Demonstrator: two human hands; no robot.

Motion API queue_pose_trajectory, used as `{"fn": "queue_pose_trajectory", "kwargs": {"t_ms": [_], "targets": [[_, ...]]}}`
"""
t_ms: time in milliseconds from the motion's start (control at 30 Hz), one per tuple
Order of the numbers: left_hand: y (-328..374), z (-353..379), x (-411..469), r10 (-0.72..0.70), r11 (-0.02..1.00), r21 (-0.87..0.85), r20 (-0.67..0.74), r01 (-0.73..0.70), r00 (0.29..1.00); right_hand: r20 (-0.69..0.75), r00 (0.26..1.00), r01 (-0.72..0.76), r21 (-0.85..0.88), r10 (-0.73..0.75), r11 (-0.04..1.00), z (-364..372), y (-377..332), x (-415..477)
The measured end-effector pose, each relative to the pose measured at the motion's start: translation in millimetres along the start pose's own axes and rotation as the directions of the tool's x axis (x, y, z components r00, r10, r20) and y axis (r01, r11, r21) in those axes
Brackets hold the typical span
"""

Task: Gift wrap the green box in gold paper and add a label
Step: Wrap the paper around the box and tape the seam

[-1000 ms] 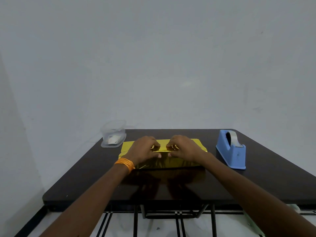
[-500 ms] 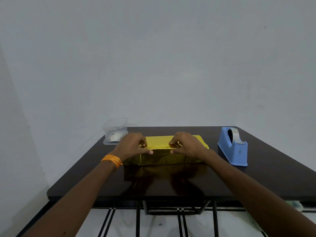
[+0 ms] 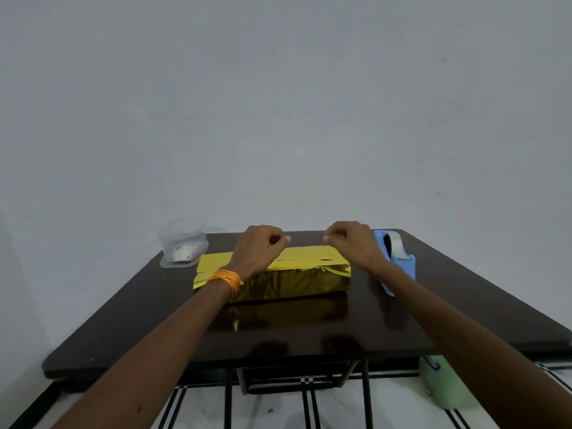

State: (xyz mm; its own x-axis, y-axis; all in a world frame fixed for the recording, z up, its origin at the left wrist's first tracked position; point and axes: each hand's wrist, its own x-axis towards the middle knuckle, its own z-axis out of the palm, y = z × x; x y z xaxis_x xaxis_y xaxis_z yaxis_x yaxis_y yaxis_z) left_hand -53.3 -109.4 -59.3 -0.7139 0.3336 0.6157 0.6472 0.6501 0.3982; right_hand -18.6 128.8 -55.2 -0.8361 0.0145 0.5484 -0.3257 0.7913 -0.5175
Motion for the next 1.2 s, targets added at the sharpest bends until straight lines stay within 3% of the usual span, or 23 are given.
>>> {"fn": "queue_pose_trajectory", "kwargs": {"t_ms": [100,233,333,467,600,933,1033,1200], "targets": [[25.5,29.8,11.3,0.028,0.995,-0.098,0.049,-0.024,0.998,-0.158,0.975,-0.157,-0.005,0.154,0.988,-32.5,27.0,-6.8],[60.8,80.1,27.2,0.071,0.982,-0.186,0.157,-0.041,0.985,-0.268,0.888,-0.384,0.017,0.374,0.923,-62.4,71.6,-20.1],[87.3,112.7,37.2,0.082,0.979,-0.2,0.225,-0.036,0.971,-0.255,0.821,-0.519,0.037,0.51,0.854,-72.5,91.7,-28.7],[114.6,149.7,48.4,0.071,0.986,-0.164,0.315,-0.02,0.946,-0.083,0.701,-0.665,0.281,0.708,0.692,-74.3,110.4,-36.2],[128.3,176.9,55.7,0.077,0.993,-0.113,0.411,-0.033,0.908,0.112,0.663,-0.68,0.504,0.74,0.533,-76.6,113.3,-41.4],[129.6,192.1,57.7,0.05,0.99,-0.141,0.372,0.003,0.927,0.183,0.615,-0.724,0.516,0.767,0.458,-76.2,107.8,-26.9],[129.9,193.1,56.3,0.05,0.989,-0.15,0.366,0.006,0.929,0.137,0.609,-0.729,0.483,0.781,0.484,-74.8,107.9,-19.6],[128.9,195.6,53.0,0.05,0.984,-0.178,0.357,0.016,0.933,-0.027,0.667,-0.7,0.321,0.745,0.638,-69.9,107.3,-9.6]]}}
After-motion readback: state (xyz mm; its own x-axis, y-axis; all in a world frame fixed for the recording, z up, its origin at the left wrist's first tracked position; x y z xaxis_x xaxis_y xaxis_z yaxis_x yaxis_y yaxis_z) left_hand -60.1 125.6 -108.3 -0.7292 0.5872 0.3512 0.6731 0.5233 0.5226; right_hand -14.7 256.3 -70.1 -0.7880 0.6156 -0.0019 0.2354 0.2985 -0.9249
